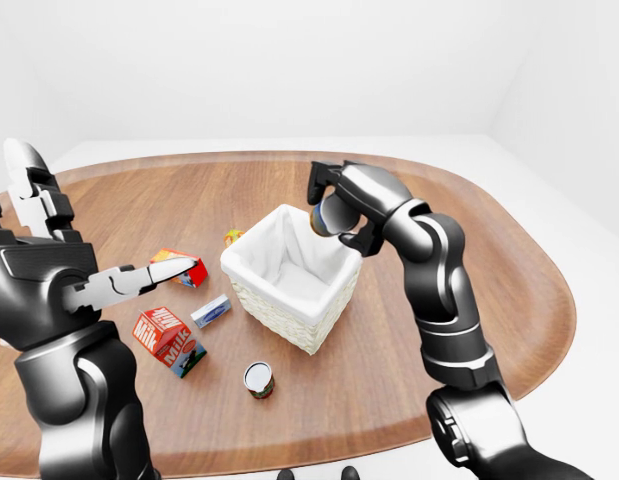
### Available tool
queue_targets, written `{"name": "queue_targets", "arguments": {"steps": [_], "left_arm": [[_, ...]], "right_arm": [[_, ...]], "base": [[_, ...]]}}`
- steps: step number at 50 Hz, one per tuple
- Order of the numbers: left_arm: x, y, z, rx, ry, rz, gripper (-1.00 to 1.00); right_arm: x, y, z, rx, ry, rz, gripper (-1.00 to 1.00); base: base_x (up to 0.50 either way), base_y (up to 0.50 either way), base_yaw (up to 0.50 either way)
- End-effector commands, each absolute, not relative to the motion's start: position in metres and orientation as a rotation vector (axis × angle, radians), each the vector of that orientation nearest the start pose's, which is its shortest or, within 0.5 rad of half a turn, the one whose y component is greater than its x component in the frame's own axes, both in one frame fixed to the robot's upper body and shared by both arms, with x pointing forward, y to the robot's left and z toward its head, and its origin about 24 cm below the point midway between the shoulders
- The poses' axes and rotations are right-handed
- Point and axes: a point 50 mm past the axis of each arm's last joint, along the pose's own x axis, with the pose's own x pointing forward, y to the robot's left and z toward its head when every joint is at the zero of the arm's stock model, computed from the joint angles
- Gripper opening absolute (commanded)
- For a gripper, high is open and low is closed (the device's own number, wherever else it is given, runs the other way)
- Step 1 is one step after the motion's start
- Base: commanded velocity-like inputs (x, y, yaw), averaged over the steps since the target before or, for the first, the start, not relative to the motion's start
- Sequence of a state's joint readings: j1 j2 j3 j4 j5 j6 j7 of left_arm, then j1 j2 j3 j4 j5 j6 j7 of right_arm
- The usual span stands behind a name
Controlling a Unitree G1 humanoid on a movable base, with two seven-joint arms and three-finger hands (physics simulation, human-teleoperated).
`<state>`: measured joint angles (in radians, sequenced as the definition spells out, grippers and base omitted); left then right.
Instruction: Pick up the alphabet soup, and put it in the basket.
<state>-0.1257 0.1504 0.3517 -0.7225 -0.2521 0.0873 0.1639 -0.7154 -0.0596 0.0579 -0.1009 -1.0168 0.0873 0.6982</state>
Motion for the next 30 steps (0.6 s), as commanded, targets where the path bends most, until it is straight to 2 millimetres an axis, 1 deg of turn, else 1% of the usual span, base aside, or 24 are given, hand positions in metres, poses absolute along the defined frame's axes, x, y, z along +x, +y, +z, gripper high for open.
{"name": "queue_targets", "arguments": {"steps": [1, 18, 22, 30], "left_arm": [[0.201, 0.224, 0.227, -0.069, -0.8, 0.312, 1.0], [0.202, 0.224, 0.225, -0.066, -0.787, 0.311, 1.0], [0.201, 0.224, 0.226, -0.066, -0.794, 0.311, 1.0], [0.202, 0.225, 0.225, -0.065, -0.79, 0.312, 1.0]], "right_arm": [[0.343, -0.065, 0.218, -1.167, -0.293, 0.489, -1.0], [0.36, -0.052, 0.193, -1.13, -0.168, 0.608, -1.0], [0.361, -0.047, 0.19, -1.136, -0.157, 0.627, -1.0], [0.365, -0.045, 0.178, -1.128, -0.104, 0.661, -1.0]], "base": [[0.0, 0.0, 0.0], [0.0, 0.0, 0.0], [0.0, 0.0, 0.0], [0.0, 0.0, 0.0]]}}
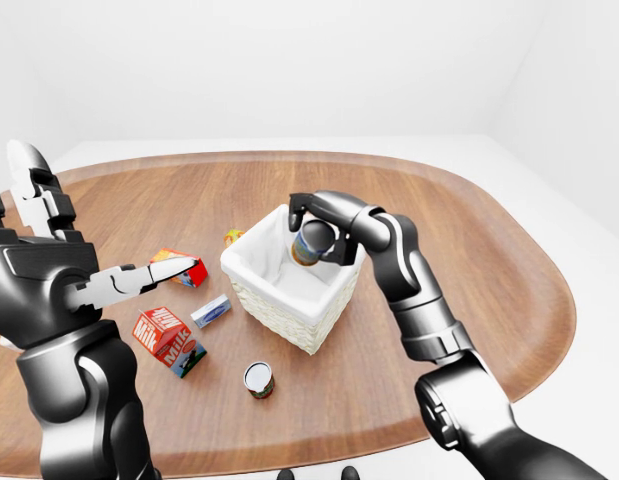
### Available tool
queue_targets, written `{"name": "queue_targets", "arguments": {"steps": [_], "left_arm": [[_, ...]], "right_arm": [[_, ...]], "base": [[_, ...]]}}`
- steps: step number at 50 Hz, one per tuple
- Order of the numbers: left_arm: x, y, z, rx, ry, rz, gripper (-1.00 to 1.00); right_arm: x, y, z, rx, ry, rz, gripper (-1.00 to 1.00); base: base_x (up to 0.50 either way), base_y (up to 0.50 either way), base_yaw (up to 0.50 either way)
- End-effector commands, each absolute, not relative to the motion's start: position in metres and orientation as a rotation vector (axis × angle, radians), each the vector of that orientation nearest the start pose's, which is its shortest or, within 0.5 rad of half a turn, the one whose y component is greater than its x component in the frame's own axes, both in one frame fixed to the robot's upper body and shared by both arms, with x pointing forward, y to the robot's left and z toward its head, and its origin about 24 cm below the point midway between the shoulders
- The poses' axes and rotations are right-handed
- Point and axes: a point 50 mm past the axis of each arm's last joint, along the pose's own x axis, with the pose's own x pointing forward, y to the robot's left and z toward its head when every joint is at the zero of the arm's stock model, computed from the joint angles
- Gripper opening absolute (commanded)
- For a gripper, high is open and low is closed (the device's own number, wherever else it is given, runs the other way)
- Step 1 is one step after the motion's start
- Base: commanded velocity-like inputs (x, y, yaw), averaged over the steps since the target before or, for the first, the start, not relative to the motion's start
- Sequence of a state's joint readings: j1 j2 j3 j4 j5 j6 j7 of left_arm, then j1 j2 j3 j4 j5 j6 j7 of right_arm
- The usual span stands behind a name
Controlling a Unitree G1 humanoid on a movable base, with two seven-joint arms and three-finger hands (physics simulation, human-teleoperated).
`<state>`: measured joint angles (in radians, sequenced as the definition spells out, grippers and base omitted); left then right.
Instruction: Pick up the alphabet soup, and put it in the basket.
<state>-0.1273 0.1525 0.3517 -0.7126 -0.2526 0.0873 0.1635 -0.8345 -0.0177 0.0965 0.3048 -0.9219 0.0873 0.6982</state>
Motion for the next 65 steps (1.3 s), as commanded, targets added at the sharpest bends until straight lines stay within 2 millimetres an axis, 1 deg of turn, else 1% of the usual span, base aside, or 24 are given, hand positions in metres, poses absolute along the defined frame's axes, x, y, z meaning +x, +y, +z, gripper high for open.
{"name": "queue_targets", "arguments": {"steps": [1, 20, 35, 43, 44, 45, 49, 55, 65], "left_arm": [[0.2022, 0.2248, 0.2249, -0.066, -0.789, 0.313, 1.0], [0.2014, 0.224, 0.2257, -0.067, -0.794, 0.31, 1.0], [0.2018, 0.2245, 0.2248, -0.068, -0.789, 0.311, 1.0], [0.2011, 0.2248, 0.2251, -0.068, -0.791, 0.312, 1.0], [0.2013, 0.2248, 0.2253, -0.068, -0.792, 0.312, 1.0], [0.2008, 0.2245, 0.2257, -0.068, -0.795, 0.312, 1.0], [0.2019, 0.2243, 0.2247, -0.067, -0.788, 0.311, 1.0], [0.202, 0.2244, 0.2243, -0.066, -0.787, 0.311, 1.0], [0.2023, 0.2242, 0.2249, -0.067, -0.789, 0.31, 1.0]], "right_arm": [[0.3648, -0.0445, 0.1775, -1.129, -0.102, 0.663, -1.0], [0.3699, -0.0427, 0.1723, -1.135, -0.061, 0.683, -1.0], [0.3704, -0.0437, 0.1768, -1.149, -0.072, 0.669, -1.0], [0.3705, -0.0438, 0.173, -1.141, -0.059, 0.676, -1.0], [0.3709, -0.0443, 0.173, -1.141, -0.057, 0.676, -0.62], [0.3711, -0.0444, 0.1736, -1.145, -0.058, 0.675, 1.0], [0.3713, -0.0449, 0.175, -1.148, -0.061, 0.671, 1.0], [0.3714, -0.045, 0.1716, -1.145, -0.049, 0.677, 1.0], [0.3723, -0.0448, 0.1738, -1.145, -0.052, 0.676, 1.0]], "base": [[0.0, 0.0, 0.0], [0.0, 0.0, 0.0], [0.0, 0.0, 0.0], [0.0, 0.0, 0.0], [0.0, 0.0, 0.0], [0.0, 0.0, 0.0], [0.0, 0.0, 0.0], [0.0, 0.0, 0.0], [0.0, 0.0, 0.0]]}}
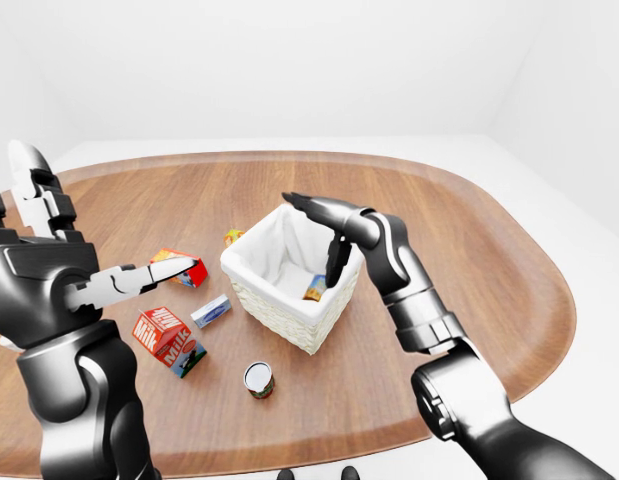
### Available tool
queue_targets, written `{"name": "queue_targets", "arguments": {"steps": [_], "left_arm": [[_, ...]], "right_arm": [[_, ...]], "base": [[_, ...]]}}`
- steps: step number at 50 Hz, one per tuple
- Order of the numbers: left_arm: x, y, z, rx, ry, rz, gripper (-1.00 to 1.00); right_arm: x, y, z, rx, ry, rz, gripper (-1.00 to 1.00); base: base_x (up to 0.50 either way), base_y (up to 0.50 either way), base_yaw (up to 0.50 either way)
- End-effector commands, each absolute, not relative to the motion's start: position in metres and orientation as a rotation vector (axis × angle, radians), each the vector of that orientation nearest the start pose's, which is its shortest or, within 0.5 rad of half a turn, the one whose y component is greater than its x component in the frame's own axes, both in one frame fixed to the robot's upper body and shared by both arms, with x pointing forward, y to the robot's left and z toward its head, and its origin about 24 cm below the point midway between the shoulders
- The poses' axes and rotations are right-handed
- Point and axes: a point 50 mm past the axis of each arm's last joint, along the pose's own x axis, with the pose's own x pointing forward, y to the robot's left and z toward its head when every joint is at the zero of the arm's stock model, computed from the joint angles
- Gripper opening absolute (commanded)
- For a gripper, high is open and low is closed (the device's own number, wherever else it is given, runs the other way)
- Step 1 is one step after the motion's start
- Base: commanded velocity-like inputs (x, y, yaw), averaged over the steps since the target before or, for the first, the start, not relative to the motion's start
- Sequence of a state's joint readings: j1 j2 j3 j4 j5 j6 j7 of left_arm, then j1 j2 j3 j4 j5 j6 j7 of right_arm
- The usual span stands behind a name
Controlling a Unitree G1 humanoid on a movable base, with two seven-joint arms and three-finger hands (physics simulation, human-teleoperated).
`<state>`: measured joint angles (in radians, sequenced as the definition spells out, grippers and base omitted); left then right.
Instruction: Pick up the alphabet soup, and put it in the basket.
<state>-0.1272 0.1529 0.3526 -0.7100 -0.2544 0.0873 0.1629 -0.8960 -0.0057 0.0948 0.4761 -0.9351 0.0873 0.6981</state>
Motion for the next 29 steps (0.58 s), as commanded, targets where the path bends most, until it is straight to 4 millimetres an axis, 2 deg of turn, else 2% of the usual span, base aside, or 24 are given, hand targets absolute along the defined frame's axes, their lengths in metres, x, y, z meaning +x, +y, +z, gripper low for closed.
{"name": "queue_targets", "arguments": {"steps": [1, 10, 15, 19, 20, 21, 23, 29], "left_arm": [[0.203, 0.224, 0.224, -0.067, -0.785, 0.311, 1.0], [0.203, 0.224, 0.224, -0.067, -0.782, 0.311, 1.0], [0.202, 0.224, 0.225, -0.068, -0.789, 0.31, 1.0], [0.203, 0.225, 0.225, -0.07, -0.789, 0.311, 1.0], [0.203, 0.225, 0.225, -0.07, -0.789, 0.311, 1.0], [0.203, 0.224, 0.225, -0.069, -0.787, 0.31, 1.0], [0.202, 0.224, 0.226, -0.071, -0.795, 0.31, 1.0], [0.201, 0.225, 0.227, -0.073, -0.8, 0.31, 1.0]], "right_arm": [[0.372, -0.045, 0.175, -1.147, -0.056, 0.674, 1.0], [0.374, -0.046, 0.177, -1.146, -0.057, 0.668, 1.0], [0.373, -0.044, 0.192, -1.149, -0.108, 0.647, 1.0], [0.375, -0.046, 0.228, -1.152, -0.202, 0.592, 1.0], [0.375, -0.046, 0.228, -1.152, -0.204, 0.592, 1.0], [0.373, -0.046, 0.255, -1.163, -0.279, 0.548, 1.0], [0.37, -0.046, 0.271, -1.175, -0.33, 0.521, 1.0], [0.362, -0.046, 0.305, -1.203, -0.432, 0.462, 1.0]], "base": [[0.0, 0.0, 0.0], [0.0, 0.0, 0.0], [0.0, 0.0, 0.0], [0.0, 0.0, 0.0], [0.0, 0.0, 0.0], [0.0, 0.0, 0.0], [0.0, 0.0, 0.0], [0.0, 0.0, 0.0]]}}
